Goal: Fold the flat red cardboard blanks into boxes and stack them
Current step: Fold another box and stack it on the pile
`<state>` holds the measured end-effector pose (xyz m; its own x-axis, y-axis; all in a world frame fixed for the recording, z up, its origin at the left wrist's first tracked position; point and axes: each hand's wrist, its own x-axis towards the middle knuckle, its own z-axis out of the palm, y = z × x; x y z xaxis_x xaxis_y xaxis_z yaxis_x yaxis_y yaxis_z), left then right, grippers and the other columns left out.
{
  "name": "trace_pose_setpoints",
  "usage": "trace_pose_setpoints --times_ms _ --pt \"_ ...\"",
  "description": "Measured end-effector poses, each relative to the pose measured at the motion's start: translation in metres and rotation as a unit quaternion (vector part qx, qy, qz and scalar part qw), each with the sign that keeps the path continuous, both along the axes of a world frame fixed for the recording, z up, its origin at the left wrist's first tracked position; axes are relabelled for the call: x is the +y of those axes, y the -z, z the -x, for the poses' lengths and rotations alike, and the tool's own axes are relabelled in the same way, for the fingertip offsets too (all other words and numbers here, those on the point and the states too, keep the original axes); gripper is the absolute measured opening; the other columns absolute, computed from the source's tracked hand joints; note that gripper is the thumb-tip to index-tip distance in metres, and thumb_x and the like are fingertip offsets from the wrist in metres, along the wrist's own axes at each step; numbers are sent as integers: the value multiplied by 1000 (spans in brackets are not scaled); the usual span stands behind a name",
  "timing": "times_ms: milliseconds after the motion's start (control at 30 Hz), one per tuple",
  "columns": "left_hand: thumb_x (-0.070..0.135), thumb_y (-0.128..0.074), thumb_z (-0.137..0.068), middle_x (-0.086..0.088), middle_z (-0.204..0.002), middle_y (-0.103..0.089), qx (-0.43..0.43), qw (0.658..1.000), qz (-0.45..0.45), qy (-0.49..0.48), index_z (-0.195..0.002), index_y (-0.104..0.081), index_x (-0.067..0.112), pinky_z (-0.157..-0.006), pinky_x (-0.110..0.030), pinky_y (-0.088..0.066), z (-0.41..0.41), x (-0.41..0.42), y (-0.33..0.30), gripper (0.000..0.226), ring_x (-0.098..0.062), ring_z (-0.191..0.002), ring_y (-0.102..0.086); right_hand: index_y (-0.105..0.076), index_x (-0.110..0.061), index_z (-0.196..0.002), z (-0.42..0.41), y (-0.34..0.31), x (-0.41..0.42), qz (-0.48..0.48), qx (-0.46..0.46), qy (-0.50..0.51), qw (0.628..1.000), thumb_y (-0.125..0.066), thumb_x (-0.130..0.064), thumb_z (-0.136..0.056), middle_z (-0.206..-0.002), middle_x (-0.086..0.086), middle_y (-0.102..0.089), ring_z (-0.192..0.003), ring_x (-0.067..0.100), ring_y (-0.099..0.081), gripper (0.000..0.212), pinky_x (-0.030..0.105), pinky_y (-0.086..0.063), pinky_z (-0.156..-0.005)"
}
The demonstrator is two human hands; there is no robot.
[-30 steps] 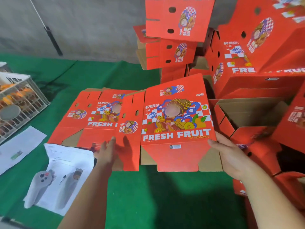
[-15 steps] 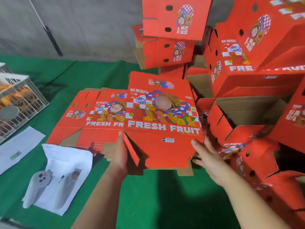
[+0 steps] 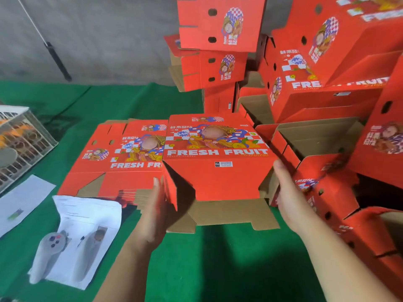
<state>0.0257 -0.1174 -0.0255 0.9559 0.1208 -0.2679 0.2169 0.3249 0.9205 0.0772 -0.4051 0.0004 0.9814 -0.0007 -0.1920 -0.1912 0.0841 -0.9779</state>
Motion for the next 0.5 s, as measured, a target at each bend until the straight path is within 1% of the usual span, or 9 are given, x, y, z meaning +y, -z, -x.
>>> trace_pose_setpoints --times_ms 33,67,100,133,200,267,333,433,500 --pt "62 -30 -106 7 -132 -65 -11 1000 -9 13 -135 -58 27 -90 -24 -58 3 3 -5 53 4 -105 -71 -55 -57 -136 2 -6 -3 -9 -10 -14 1000 -55 -100 -60 -141 -27 -59 -135 -2 -51 87 36 -36 -116" --pt "66 -29 -104 4 -143 -62 -21 999 -4 32 -144 -54 30 -105 -34 -51 6 4 -14 60 -6 -125 -65 -58 -59 -133 0 -15 -4 -6 -25 -34 999 -53 -102 -58 -137 -26 -62 -130 -3 -56 87 31 -43 -107" --pt "69 -28 -103 -2 -152 -56 -39 999 3 28 -154 -47 30 -113 -43 -43 10 6 -21 67 -19 -139 -55 -61 -59 -129 -2 -22 -8 1 -37 -48 998 -54 -104 -53 -131 -26 -66 -124 -3 -60 89 26 -48 -99" --pt "69 -25 -103 -7 -156 -52 -77 996 12 34 -158 -42 27 -115 -47 -40 11 7 -26 72 -28 -144 -50 -60 -57 -128 -5 -31 -12 9 -44 -48 998 -58 -104 -47 -129 -25 -67 -119 -2 -63 93 25 -52 -95" --pt "65 -21 -104 -12 -156 -52 -112 992 -7 64 -158 -42 20 -112 -46 -43 7 6 -33 74 -31 -143 -50 -46 -63 -134 -8 -47 -17 57 -71 -40 995 -70 -89 -50 -137 -23 -63 -123 0 -60 92 26 -51 -101" --pt "65 -35 -102 -10 -155 -53 -93 993 -42 61 -158 -42 22 -111 -51 -45 3 -1 -41 71 -32 -140 -54 -32 -70 -142 -1 -51 -19 111 -106 -75 985 -79 -83 -57 -144 -23 -57 -134 -2 -52 98 28 -46 -106" --pt "60 -49 -98 -11 -151 -56 -87 994 -37 51 -156 -43 19 -110 -57 -46 1 -5 -40 72 -34 -137 -56 -23 -71 -146 6 -46 -22 133 -100 -80 983 -80 -84 -52 -147 -24 -53 -138 -2 -47 110 35 -41 -111" --pt "60 -35 -102 -11 -135 -70 -95 995 -30 -7 -139 -65 22 -114 -54 -39 0 -9 -40 61 -28 -128 -64 -20 -78 -137 13 -45 -14 145 -113 -82 980 -78 -74 -69 -115 -59 -49 -114 -34 -43 89 9 -37 -93" --pt "59 -29 -103 -14 -130 -72 -94 993 -35 -56 -134 -70 17 -117 -52 -37 1 -10 -41 66 -30 -126 -65 -20 -74 -136 21 -50 -11 125 -104 -77 984 -74 -63 -82 -110 -64 -46 -110 -38 -40 77 0 -39 -83"
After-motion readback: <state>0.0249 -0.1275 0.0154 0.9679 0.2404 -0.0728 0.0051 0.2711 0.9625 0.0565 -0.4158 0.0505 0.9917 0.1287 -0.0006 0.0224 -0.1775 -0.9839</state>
